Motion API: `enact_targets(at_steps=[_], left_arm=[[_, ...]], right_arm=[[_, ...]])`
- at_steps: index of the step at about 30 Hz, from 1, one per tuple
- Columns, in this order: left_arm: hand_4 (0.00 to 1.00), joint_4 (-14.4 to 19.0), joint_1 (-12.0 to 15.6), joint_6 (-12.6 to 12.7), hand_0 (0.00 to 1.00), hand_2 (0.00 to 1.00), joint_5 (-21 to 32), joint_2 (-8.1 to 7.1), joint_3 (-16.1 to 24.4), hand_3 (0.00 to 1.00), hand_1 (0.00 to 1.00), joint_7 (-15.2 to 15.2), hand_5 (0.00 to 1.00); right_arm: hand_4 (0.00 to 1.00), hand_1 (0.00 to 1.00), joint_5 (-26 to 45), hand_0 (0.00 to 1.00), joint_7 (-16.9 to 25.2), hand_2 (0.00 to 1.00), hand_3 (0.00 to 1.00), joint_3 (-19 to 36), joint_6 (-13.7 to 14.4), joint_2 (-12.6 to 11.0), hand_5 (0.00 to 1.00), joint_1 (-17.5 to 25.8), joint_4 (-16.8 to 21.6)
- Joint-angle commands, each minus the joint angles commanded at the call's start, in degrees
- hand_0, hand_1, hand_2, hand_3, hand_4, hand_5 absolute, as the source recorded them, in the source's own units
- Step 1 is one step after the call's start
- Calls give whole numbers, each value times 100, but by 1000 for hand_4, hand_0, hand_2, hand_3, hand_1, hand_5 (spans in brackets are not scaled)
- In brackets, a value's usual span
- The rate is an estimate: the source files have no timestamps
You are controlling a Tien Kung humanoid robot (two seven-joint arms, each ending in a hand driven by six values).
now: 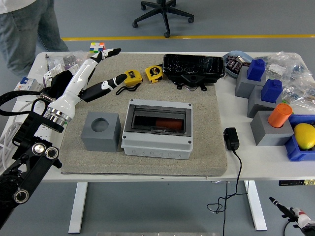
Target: Fetch the battery,place it into the box,close the lid of the box
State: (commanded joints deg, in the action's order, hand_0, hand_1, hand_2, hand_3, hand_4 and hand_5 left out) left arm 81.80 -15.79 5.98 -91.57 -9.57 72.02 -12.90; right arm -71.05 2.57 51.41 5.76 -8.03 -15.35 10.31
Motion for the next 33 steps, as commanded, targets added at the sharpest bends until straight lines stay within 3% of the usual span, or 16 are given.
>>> enact_targets(at_steps=[9, 14, 19, 26, 33], left_arm=[[998, -141, 197, -632, 933, 925, 2070, 193, 548, 866, 942, -179, 902], [998, -181, 331, -963, 938, 937, 2951, 247, 727, 882, 954, -72, 915], [998, -135, 442, -1177, 923, 885, 2800, 281, 707, 856, 922, 160, 926], [998, -191, 603, -1060, 907, 871, 2403, 423, 575, 844, 904, 268, 937], [998, -159, 593, -968, 878, 846, 2321, 415, 472, 834, 879, 259, 939]], right_arm=[[998, 885, -118, 902, -14, 821, 860, 66, -11, 17, 998, 15, 0], [998, 885, -199, 903, 8, 820, 863, 173, -8, 6, 998, 79, 0], [998, 885, -274, 904, 40, 820, 864, 268, -9, -36, 998, 232, 0], [998, 885, -132, 903, 70, 820, 863, 232, 7, -99, 998, 428, 84], [998, 885, -110, 904, 97, 821, 862, 251, 12, -116, 998, 543, 187]])
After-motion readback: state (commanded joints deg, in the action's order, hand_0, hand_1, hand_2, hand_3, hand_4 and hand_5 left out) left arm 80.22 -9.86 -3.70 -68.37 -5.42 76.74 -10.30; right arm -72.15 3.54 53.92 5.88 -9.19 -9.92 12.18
